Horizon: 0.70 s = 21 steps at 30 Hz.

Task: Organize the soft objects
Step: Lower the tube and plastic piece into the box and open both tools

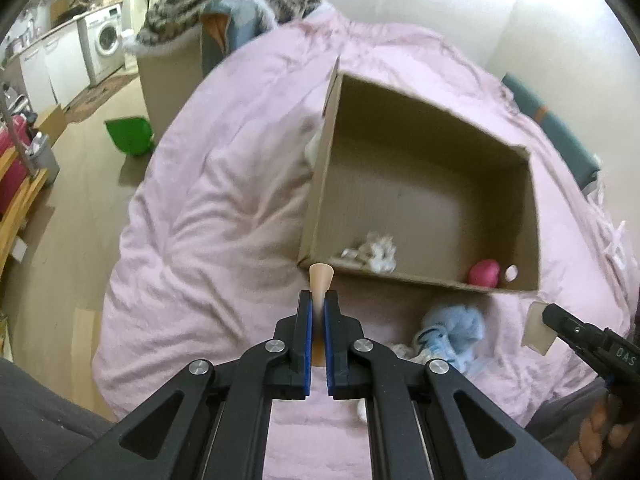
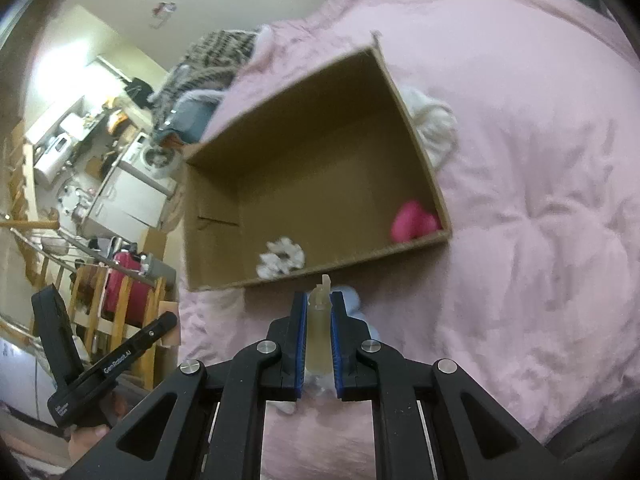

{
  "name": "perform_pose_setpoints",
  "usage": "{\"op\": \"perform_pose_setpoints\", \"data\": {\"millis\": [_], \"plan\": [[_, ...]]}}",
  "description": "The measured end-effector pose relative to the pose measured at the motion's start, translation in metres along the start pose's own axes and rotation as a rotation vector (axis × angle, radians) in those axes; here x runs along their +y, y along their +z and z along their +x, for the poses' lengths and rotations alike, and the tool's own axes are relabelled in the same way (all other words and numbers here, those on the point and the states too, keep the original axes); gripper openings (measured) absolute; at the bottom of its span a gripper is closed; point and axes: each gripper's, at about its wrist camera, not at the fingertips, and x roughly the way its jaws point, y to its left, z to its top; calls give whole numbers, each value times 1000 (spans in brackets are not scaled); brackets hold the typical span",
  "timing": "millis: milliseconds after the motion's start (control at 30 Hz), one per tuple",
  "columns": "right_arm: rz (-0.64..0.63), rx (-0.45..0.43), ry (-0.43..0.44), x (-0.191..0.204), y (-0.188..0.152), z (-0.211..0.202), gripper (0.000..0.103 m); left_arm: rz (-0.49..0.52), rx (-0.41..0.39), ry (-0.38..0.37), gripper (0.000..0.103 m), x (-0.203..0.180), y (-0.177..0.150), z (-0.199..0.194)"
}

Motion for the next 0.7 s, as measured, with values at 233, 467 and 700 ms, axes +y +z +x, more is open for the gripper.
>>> {"op": "perform_pose_setpoints", "data": {"millis": [233,467,700], "plan": [[-55,-53,55,15,28,-20,12,68,-81,-61,5,-22,31,-20],[-119,-71,-12,15,63,-4,12,131,-122,-60,5,-48,70,2],[-126,-39,-90,4,59,28,13,115,-84,-71,5,-49,70,45]]}}
